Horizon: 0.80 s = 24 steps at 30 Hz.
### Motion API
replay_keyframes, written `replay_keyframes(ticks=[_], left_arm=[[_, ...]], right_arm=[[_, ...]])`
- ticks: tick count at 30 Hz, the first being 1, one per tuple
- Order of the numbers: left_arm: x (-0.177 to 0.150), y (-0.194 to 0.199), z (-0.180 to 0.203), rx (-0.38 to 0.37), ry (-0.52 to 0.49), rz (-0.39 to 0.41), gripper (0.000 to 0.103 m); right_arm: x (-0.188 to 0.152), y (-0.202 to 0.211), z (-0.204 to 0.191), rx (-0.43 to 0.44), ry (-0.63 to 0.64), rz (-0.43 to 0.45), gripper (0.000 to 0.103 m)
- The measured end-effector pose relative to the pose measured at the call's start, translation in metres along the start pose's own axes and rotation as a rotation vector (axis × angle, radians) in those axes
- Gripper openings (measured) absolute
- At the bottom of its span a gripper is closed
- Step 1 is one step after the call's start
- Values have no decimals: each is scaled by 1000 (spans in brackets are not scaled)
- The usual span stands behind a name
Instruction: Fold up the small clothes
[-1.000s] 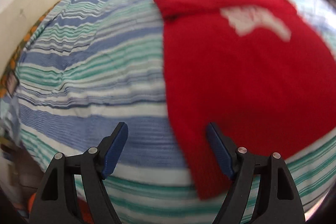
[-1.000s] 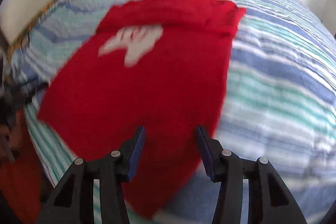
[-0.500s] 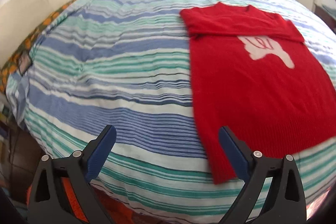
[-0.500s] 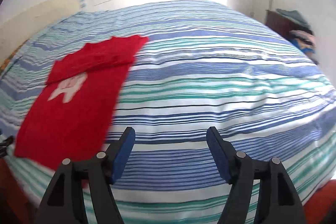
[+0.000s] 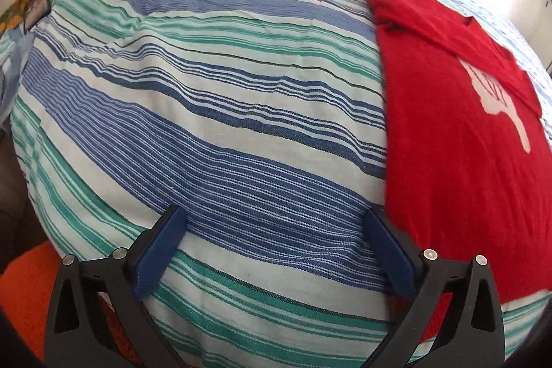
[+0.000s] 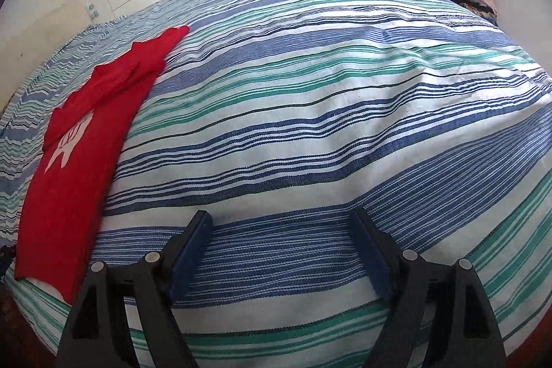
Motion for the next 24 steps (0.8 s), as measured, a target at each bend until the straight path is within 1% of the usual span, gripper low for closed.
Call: replay_keyframes(ticks=[6,13,22,24], left_arm=[[0,-1,0,1,-5,5,103],[1,0,0,7,-10,-2,103],[-2,0,1,19,-20,15,103],[-1,4,-1,9,-17,-3,102]], right_arm=[[0,-7,-9,-9,17,3,85],[1,-8,-11,-11,21,6,85],[0,-10,-15,-18,33,10,86],[0,-11,-16,-19,39,11,86]])
Point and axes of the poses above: each gripper's, at about its wrist camera, not at the fingertips, and y roughly against the way its jaws point, z to its right, x to its top, the point moved 1 cm from there along -y, roughly the way its jaws point, and after that the axes turned 1 degree about -x, right-handed, at the moved point
